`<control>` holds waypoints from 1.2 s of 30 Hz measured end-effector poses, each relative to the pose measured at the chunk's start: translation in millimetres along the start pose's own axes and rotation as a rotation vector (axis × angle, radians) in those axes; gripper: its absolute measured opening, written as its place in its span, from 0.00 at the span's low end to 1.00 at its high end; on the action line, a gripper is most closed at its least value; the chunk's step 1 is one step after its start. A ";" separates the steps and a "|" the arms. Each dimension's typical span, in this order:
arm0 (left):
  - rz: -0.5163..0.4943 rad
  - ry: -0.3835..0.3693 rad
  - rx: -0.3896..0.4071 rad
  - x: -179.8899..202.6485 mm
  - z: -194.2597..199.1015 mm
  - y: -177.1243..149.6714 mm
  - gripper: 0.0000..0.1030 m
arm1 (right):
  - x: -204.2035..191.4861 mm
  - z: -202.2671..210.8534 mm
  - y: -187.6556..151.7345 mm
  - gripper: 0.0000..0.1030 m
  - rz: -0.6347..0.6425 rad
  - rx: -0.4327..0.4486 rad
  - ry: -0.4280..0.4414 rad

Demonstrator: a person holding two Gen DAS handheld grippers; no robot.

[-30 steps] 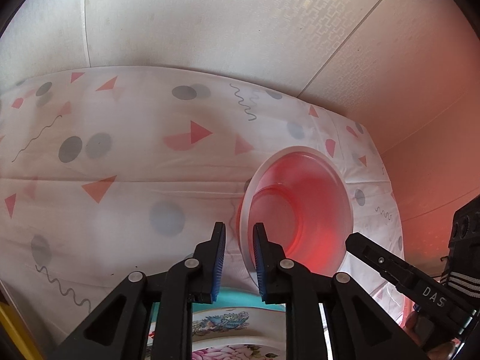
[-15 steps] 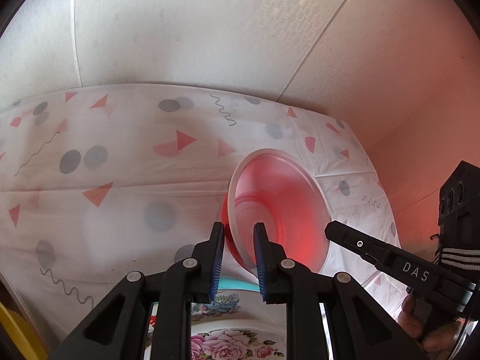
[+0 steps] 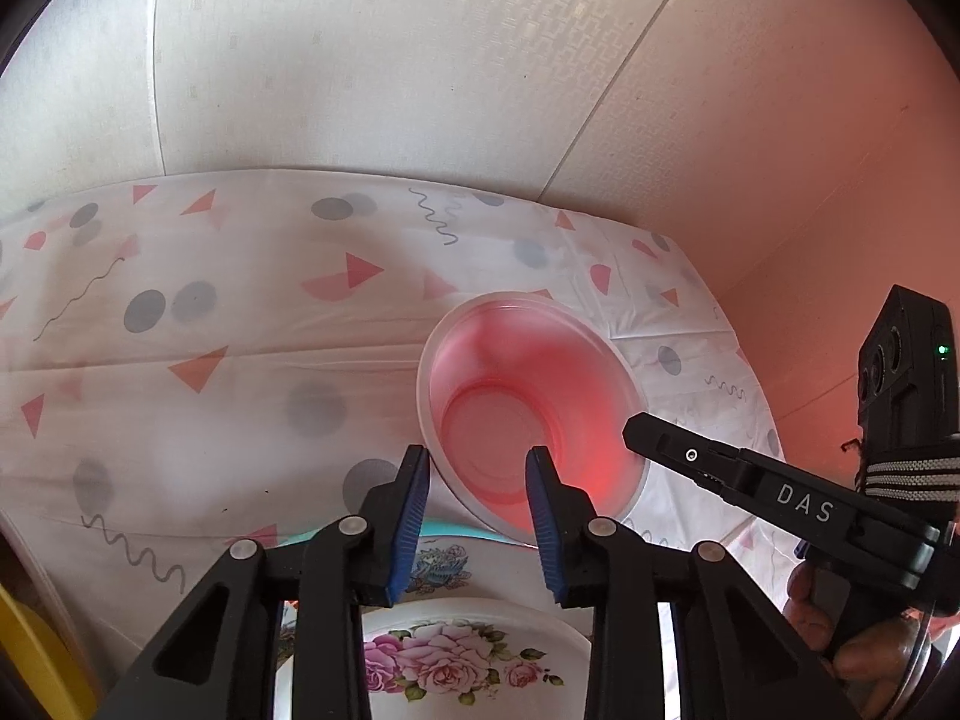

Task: Organize plates and bowls
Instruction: 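Lift the red bowl with the right gripper and carry it toward the steel bowl, then lower the red bowl into the yellow bowl inside the steel bowl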

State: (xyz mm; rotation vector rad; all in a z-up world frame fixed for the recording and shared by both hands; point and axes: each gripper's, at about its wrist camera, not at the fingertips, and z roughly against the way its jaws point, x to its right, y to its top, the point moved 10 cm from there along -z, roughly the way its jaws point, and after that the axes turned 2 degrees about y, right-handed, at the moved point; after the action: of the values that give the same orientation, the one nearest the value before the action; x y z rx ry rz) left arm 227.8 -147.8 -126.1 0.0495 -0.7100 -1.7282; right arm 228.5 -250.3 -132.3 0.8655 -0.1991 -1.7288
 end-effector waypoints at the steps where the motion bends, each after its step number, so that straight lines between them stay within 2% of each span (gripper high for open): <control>1: 0.004 -0.003 -0.003 -0.2 0.4 -1.0 0.32 | -0.2 0.4 -0.5 0.09 0.002 0.001 -0.004; 4: 0.015 -0.004 0.005 -0.9 3.7 -1.7 0.32 | -1.7 2.3 -0.6 0.09 0.006 0.006 -0.002; 7: 0.010 -0.030 0.027 2.8 12.0 0.0 0.39 | -5.8 4.9 1.2 0.09 0.024 0.014 0.001; 10: 0.011 -0.050 0.058 3.9 18.8 3.4 0.39 | -7.2 8.4 1.7 0.09 0.028 0.021 0.003; 19: -0.006 -0.074 0.072 6.7 23.9 0.8 0.37 | -5.6 12.0 -1.4 0.09 0.030 0.024 -0.001; 21: -0.004 -0.078 0.074 7.2 24.9 0.7 0.34 | -5.5 13.3 -0.7 0.09 0.035 0.028 -0.004; 28: 0.003 -0.096 0.116 9.9 43.3 2.4 0.33 | -13.1 26.2 0.5 0.09 0.034 0.054 0.038; 36: 0.028 -0.086 0.183 -1.1 79.3 2.5 0.34 | -45.8 32.5 -3.5 0.10 0.073 0.052 0.109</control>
State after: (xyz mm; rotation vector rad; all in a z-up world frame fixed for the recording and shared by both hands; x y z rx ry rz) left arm 199.0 -113.0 -60.8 0.0916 -0.9275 -1.6428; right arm 209.4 -217.8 -90.5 0.9767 -0.2007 -1.6099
